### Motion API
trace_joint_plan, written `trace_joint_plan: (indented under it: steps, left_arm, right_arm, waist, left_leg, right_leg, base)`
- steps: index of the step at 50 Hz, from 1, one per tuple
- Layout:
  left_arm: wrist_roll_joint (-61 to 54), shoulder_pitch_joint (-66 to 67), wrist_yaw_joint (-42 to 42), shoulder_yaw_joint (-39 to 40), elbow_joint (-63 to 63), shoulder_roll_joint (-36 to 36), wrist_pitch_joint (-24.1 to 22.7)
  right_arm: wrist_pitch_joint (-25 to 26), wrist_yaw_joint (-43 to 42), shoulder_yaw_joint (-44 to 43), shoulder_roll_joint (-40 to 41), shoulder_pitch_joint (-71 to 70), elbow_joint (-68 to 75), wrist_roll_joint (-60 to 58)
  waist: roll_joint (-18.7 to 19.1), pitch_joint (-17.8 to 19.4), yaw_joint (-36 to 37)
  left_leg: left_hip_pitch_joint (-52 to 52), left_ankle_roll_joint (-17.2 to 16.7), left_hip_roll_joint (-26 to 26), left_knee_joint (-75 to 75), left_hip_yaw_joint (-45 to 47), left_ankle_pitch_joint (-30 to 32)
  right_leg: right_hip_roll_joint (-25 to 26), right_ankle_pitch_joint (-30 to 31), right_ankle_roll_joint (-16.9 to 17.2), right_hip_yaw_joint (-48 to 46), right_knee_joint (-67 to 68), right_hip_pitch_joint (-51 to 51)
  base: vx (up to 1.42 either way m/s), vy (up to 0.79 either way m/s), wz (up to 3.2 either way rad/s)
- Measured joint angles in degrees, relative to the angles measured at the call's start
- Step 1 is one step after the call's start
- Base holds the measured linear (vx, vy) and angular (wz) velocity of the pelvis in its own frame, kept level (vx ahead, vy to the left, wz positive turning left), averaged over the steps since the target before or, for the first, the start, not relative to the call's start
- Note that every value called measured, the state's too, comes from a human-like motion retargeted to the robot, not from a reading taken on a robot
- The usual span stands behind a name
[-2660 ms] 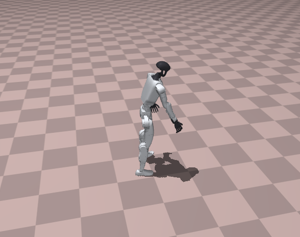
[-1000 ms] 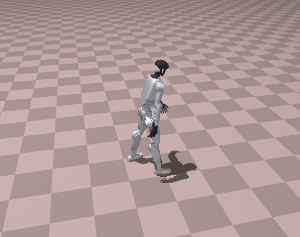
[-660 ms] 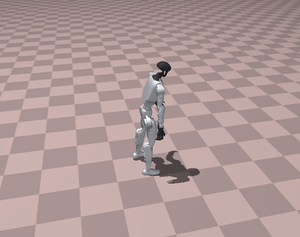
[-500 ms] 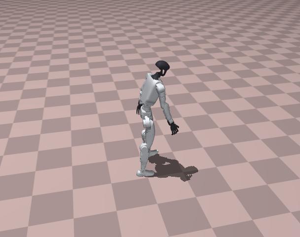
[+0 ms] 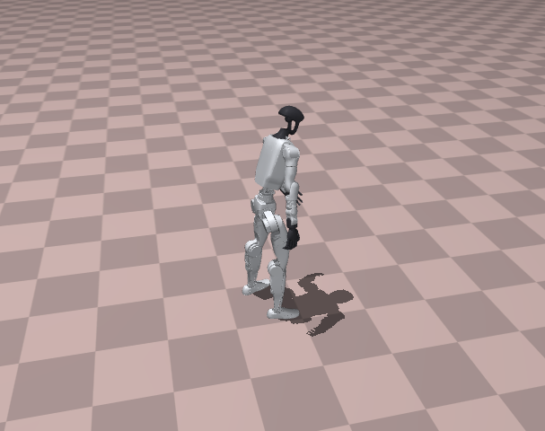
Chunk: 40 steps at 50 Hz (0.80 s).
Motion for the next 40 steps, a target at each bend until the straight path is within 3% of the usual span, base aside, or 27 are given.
trace_joint_plan:
  steps: [3,7,10,15,20,25,31,37,40]
  left_arm:
    - [-3.6,-2.3,2.6,-2.3,-8.2,1.4,-4.2]
    - [-10.9,-2.8,4.9,-1.3,-12.2,2.5,-6.6]
    - [-14.2,-1.0,5.7,0.3,-11.1,2.1,-6.0]
    - [-9.6,9.3,6.0,0.6,-7.4,-0.4,-3.2]
    - [2.4,21.8,-0.6,-0.1,-3.1,-2.9,0.3]
    - [12.8,29.8,-7.8,-0.2,5.9,-5.5,1.4]
    - [16.6,34.5,-12.7,1.5,13.6,-6.0,2.7]
    - [10.5,32.3,-9.9,6.4,16.1,-2.6,5.1]
    - [9.7,27.9,-8.2,7.9,19.3,-1.2,5.8]
  right_arm:
    - [0.3,1.4,-1.0,-0.7,0.5,1.0,-1.0]
    - [0.7,-0.1,-3.4,-1.6,1.5,-0.6,-0.4]
    - [1.0,-2.3,-4.9,-3.3,0.8,-1.3,1.0]
    - [2.4,-3.1,-4.5,-7.1,-4.8,1.3,-0.4]
    - [2.5,-5.2,-4.9,-7.7,-10.9,-0.3,-2.2]
    - [-1.1,-8.6,-0.9,-5.1,-13.7,-9.6,1.9]
    - [-4.4,-9.8,6.8,-3.4,-13.0,-21.2,6.3]
    - [-3.7,-10.9,7.0,-1.7,-7.8,-22.9,11.1]
    - [-3.7,-10.7,5.1,-0.6,-3.5,-21.1,12.4]
  waist:
    - [-0.2,1.5,-2.9]
    - [3.1,1.6,-4.3]
    - [5.9,0.8,-5.9]
    - [10.0,-0.3,-8.0]
    - [11.0,-1.4,-5.7]
    - [11.3,-1.6,-1.5]
    - [9.1,-2.0,3.2]
    - [2.7,-4.4,8.0]
    - [1.8,-4.5,6.7]
  left_leg:
    - [3.3,0.4,-2.9,0.2,-1.1,-1.8]
    - [7.4,-0.6,-1.8,0.0,-0.7,-4.1]
    - [9.1,0.8,-3.6,0.9,-1.7,-5.6]
    - [9.2,2.4,-5.8,7.4,-0.9,-5.8]
    - [5.0,2.0,-6.7,9.9,3.8,-6.1]
    - [0.6,1.0,-5.5,2.8,7.8,-0.4]
    - [-4.5,-1.0,-3.2,0.0,6.5,6.6]
    - [-2.5,1.8,-3.1,2.1,8.9,1.4]
    - [-0.2,2.7,-2.0,3.6,6.3,-0.5]
  right_leg:
    - [-1.6,13.1,5.6,3.4,-9.4,-0.4]
    - [0.5,15.9,7.2,3.9,-10.2,-1.3]
    - [-1.3,13.9,7.2,3.1,-10.2,1.0]
    - [-3.7,8.3,7.2,4.4,-10.2,5.5]
    - [-3.9,5.2,7.2,8.9,-10.0,7.0]
    - [-2.1,2.9,7.2,13.1,-9.5,8.1]
    - [-0.3,-0.8,5.5,16.2,-8.1,10.2]
    - [-0.6,-4.7,3.9,17.6,-6.5,12.0]
    - [0.6,-4.4,1.4,15.4,-4.8,14.9]
  base:
    - [0.39,-0.06,0.37]
    - [0.45,-0.17,-0.07]
    - [0.47,0.03,0.07]
    - [0.44,-0.01,-0.25]
    - [0.38,-0.04,-0.85]
    - [0.35,0.03,-0.85]
    - [0.38,0.04,-0.52]
    - [0.45,0.08,-0.20]
    - [0.46,0.10,0.65]
